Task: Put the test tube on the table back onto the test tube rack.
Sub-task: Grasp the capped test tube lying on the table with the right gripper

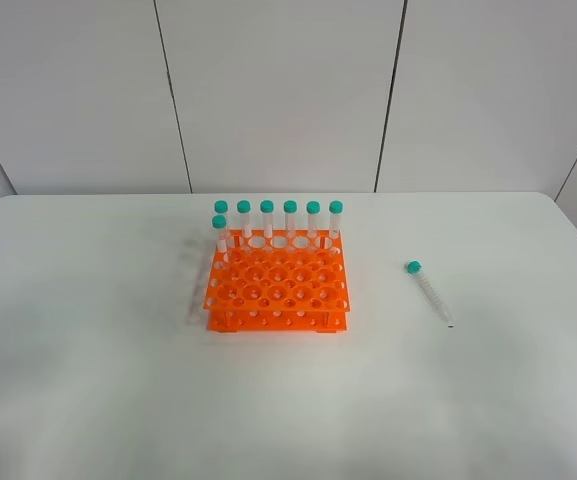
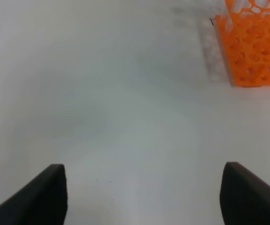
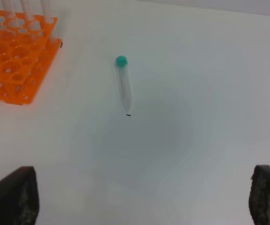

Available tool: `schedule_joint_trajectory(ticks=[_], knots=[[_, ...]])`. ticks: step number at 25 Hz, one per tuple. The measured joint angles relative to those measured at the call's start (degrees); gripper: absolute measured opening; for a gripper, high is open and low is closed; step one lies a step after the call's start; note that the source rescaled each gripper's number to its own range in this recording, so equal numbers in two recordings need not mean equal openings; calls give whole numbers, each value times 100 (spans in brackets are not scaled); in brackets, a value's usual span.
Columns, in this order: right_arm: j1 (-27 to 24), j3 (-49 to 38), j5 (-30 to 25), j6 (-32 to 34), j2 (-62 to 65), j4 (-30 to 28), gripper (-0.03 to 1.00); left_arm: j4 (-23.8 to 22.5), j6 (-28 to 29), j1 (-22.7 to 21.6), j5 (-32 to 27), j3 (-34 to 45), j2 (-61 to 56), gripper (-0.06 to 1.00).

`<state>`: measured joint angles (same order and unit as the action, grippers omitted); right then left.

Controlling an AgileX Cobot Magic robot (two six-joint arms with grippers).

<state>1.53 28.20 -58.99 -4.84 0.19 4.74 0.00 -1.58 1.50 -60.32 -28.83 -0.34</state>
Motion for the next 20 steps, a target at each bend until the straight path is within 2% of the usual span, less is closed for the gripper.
schedule_joint_trajectory(ticks=[14,20], knots=[[0,72,-7,0,-80,0,100,0,0,0,0,0,0,88],[0,1164,-18,0,-1883,-5,100,0,0,0,0,0,0,88]])
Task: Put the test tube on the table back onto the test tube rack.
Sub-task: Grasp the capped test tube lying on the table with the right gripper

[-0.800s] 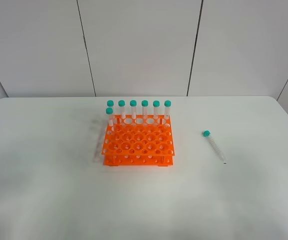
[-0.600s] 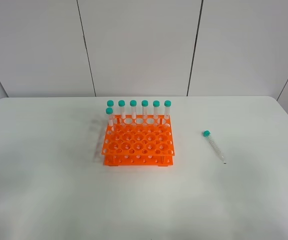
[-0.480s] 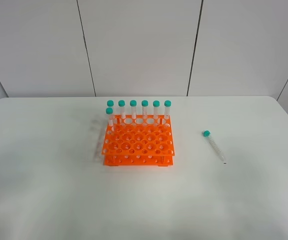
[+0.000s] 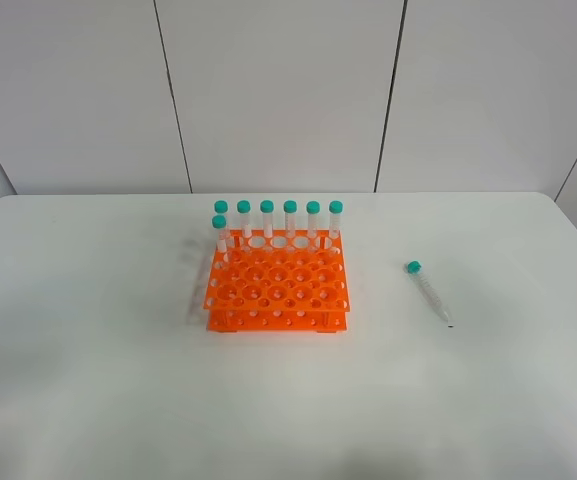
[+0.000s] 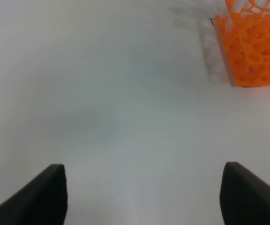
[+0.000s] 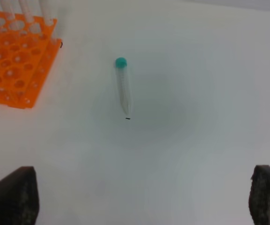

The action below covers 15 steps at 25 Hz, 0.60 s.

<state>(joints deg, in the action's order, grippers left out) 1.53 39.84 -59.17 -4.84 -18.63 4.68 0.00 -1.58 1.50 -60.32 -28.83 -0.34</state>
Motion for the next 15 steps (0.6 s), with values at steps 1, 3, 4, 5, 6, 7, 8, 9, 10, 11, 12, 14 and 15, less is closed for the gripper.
schedule_joint_trajectory(ticks=[1,3,4,5,6,7,8,9,10,11,12,14,15], knots=[[0,196,0,0,-374,0,100,0,0,0,0,0,0,88],[0,702,-5,0,-1292,0,100,0,0,0,0,0,0,88],[0,886,-35,0,-1757,7,100,0,0,0,0,0,0,88],[0,1254,-145,0,-2606,7,100,0,0,0,0,0,0,88],[5,1429,-207,0,-2984,7,100,0,0,0,0,0,0,88],[5,1570,-291,0,-3435,7,100,0,0,0,0,0,0,88],[5,1760,-374,0,-3972,7,100,0,0,0,0,0,0,88],[5,1891,-444,0,-4366,7,100,0,0,0,0,0,0,88],[5,2037,-508,-6,-4832,7,100,0,0,0,0,0,0,88],[5,2183,-535,-6,-5277,1,100,0,0,0,0,0,0,88],[18,2323,-539,-6,-5683,-43,100,0,0,0,0,0,0,88],[18,2575,-494,-6,-6323,-111,100,0,0,0,0,0,0,88],[18,2690,-424,-12,-6688,-144,100,0,0,0,0,0,0,88]])
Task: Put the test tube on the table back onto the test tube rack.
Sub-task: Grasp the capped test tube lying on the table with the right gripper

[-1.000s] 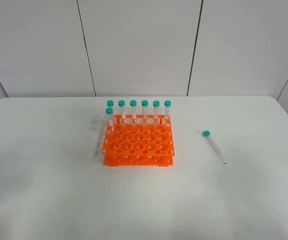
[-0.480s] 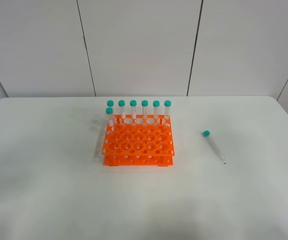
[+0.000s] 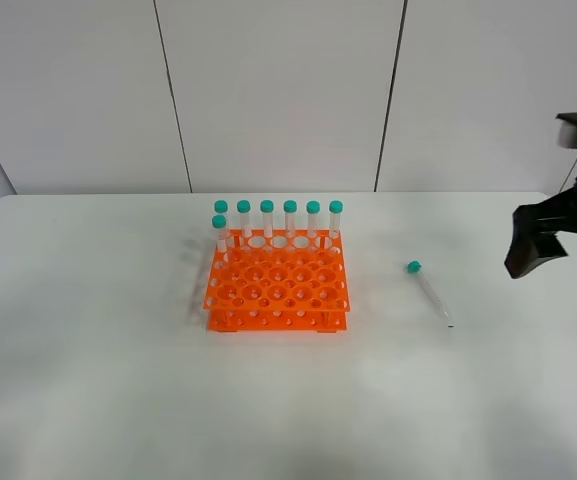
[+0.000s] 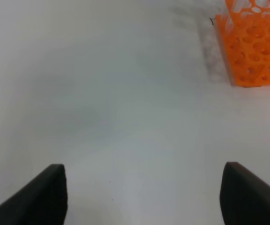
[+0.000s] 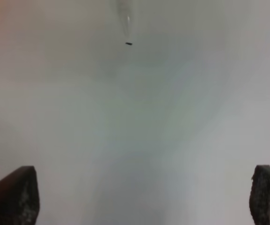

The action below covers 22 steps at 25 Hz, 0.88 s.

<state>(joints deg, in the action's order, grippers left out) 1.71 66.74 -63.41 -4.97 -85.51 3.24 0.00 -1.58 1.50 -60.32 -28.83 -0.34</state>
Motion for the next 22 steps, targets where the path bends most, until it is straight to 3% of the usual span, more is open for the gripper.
schedule_joint_trajectory(ticks=[8,16,22], knots=[[212,781,807,-330,-1885,9,100,0,0,0,0,0,0,88],[468,789,1670,-304,-2287,60,100,0,0,0,0,0,0,88],[371,805,1853,-288,-2476,60,100,0,0,0,0,0,0,88]])
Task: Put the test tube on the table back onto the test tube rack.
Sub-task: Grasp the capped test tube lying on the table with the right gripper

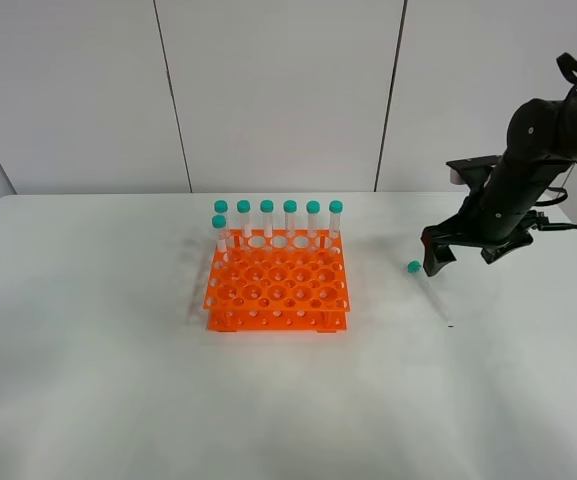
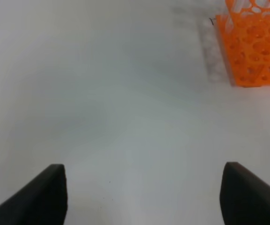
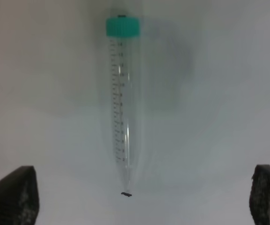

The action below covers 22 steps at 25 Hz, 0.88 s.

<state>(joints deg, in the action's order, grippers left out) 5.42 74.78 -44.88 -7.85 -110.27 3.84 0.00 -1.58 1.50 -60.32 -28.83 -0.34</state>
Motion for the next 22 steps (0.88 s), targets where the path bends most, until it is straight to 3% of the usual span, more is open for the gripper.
schedule_joint_trajectory(ticks=[14,22], knots=[[0,0,626,-28,-811,63,100,0,0,0,0,0,0,88],[0,0,323,-135,-811,140,100,0,0,0,0,0,0,88]])
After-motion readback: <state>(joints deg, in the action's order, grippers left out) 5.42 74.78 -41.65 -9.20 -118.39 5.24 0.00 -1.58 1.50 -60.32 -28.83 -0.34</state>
